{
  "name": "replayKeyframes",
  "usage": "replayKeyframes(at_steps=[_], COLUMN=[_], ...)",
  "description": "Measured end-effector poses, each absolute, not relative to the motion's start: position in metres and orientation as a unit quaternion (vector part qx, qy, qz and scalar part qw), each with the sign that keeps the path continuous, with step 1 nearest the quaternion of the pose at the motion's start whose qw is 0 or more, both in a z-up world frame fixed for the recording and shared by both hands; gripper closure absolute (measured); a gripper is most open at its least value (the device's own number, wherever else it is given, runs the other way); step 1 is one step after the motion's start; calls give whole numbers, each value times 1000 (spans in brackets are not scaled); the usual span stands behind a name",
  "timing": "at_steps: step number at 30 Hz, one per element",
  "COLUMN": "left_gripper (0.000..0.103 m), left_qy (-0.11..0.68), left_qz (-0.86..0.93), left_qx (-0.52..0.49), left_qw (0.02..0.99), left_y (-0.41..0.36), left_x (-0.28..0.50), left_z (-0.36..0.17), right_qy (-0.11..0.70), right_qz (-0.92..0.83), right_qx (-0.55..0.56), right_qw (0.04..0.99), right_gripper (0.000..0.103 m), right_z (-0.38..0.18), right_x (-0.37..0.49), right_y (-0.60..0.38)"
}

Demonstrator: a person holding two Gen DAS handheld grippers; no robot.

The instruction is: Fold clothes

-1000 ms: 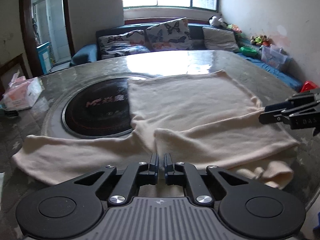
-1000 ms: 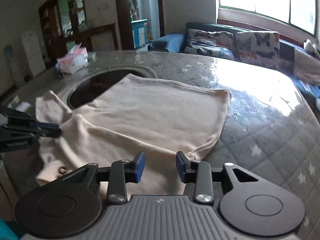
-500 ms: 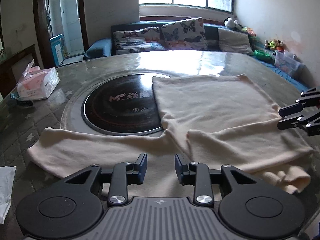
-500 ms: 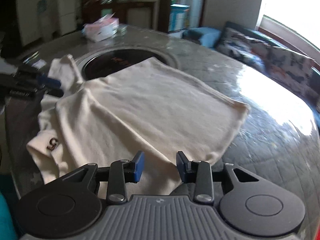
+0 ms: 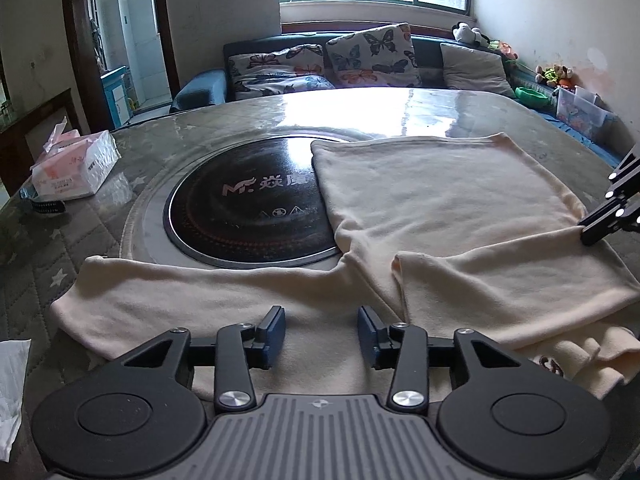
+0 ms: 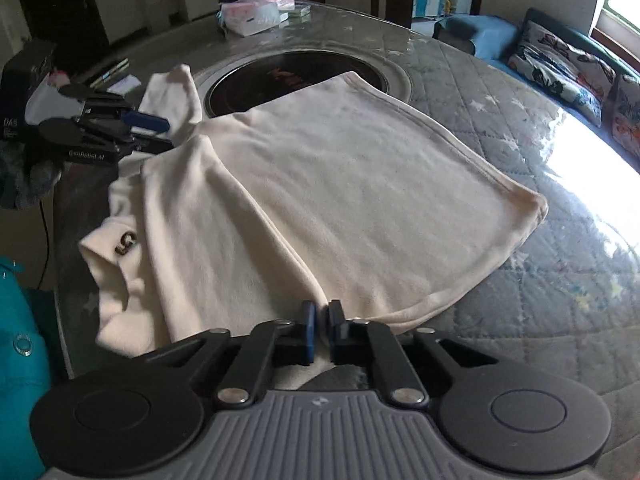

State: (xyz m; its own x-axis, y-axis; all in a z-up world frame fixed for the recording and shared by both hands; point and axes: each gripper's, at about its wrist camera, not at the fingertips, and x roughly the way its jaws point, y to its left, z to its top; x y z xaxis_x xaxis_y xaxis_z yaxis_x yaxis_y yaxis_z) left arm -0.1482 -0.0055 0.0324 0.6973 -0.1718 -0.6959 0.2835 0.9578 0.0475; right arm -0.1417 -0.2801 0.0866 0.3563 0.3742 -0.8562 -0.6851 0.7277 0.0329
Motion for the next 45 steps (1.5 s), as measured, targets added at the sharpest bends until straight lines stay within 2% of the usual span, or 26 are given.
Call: replayKeyframes(at_steps=[7,12,13,14,15,16,21,22,23,30,32,45], left_gripper=[51,50,50,50,50,50,50,50,51,52,53,51], left_qy=[368,363,359,355,351,348,328,324,320,333,341,345], left_qz=[-122,-126,-130,-133,-143,-154,-209,-220,-230,-257,-257,-260], left_qx=[80,84,87,89,87,86,77,75,73,79,85,81], left_qw=[918,919,920,921,921,921,918,917,916,904,900,898], left_y=[-4,-7,-9,-10,-15,-20,-44,-48,-53,-77,-79,-81], left_x=[-146,-150,-152,-154,-155,-156,-163,-164,-166,-157,-155,-163], left_z=[31,38,41,44,46,48,58,60,62,46,39,35], right_qy=[459,438,433,427,421,415,403,403,402,386,391,399], right_qz=[305,299,299,297,296,294,267,259,250,172,146,79], right_qx=[-158,-127,-125,-123,-122,-119,-72,-64,-49,-10,3,84], right_qw=[819,838,841,845,849,853,873,875,880,906,908,910], right_gripper=[99,90,82,60,49,33,30,27,19,7,0,0], right_z=[90,96,99,101,103,104,93,90,86,70,63,59], right_x=[-153,-161,-165,-170,-175,-180,-199,-201,-203,-218,-220,-223], right_y=[-298,-299,-298,-296,-294,-292,-282,-281,-280,-280,-283,-291])
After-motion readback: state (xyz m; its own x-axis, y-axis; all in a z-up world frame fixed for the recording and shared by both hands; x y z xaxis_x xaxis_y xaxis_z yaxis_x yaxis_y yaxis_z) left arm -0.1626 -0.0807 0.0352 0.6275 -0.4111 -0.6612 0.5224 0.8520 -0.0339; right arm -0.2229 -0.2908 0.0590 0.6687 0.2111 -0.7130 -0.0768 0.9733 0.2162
